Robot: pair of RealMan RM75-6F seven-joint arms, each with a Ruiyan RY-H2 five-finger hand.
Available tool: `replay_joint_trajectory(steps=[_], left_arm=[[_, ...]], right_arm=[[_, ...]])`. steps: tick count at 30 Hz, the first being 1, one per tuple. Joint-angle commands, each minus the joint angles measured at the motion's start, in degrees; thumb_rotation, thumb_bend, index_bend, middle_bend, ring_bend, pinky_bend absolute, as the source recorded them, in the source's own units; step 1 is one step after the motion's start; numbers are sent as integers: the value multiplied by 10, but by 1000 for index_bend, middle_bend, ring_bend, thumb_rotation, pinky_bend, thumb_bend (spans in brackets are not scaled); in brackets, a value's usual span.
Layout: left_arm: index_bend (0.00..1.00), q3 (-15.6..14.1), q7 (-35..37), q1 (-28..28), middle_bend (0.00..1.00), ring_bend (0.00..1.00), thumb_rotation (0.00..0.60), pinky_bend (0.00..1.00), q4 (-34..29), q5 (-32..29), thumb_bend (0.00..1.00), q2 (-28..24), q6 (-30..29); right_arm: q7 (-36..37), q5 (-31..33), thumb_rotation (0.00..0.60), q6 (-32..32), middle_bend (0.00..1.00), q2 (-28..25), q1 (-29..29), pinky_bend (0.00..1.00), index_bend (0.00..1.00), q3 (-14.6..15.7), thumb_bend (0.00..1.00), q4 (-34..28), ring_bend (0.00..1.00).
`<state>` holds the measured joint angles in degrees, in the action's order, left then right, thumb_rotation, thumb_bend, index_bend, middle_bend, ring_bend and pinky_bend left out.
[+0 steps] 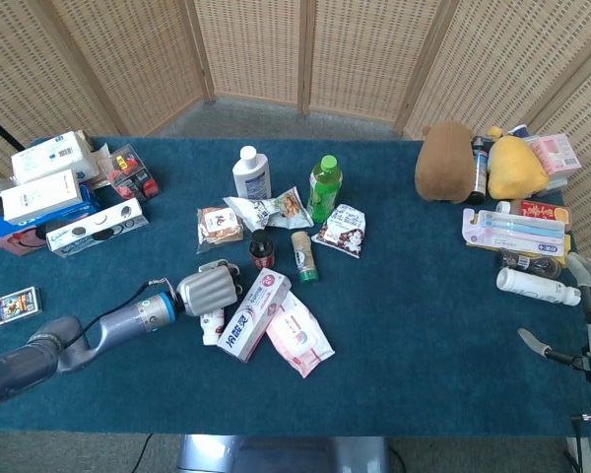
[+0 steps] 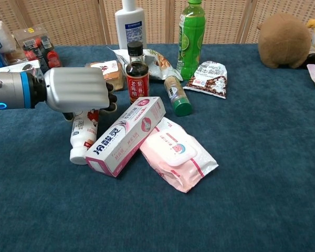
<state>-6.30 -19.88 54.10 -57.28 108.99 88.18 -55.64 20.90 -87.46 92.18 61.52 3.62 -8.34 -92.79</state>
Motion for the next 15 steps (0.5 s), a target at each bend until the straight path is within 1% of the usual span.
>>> replay_joint_trajectory(steps=[1, 5, 9, 15], left_arm=[[812, 4, 2, -2, 684, 779, 600, 717, -21, -3, 0, -27, -21], [812, 10, 5, -9, 683, 779, 600, 717, -59, -5, 0, -79, -55], [812, 23, 5, -21, 683, 779, 600, 717, -102, -19, 0, -138, -86], [812, 36, -3, -37, 683, 779, 600, 717, -146, -34, 0, -203, -110]], right_arm=[[0, 0, 600, 0, 0, 0, 0, 0, 0, 0, 0, -1, 0], [-3, -3, 600, 0, 0, 0, 0, 0, 0, 1, 0, -2, 0], [-10, -7, 600, 0, 0, 1, 0, 0, 0, 4, 0, -5, 0], [-21, -12, 600, 0, 0, 2, 0, 0, 0, 7, 0, -9, 0]])
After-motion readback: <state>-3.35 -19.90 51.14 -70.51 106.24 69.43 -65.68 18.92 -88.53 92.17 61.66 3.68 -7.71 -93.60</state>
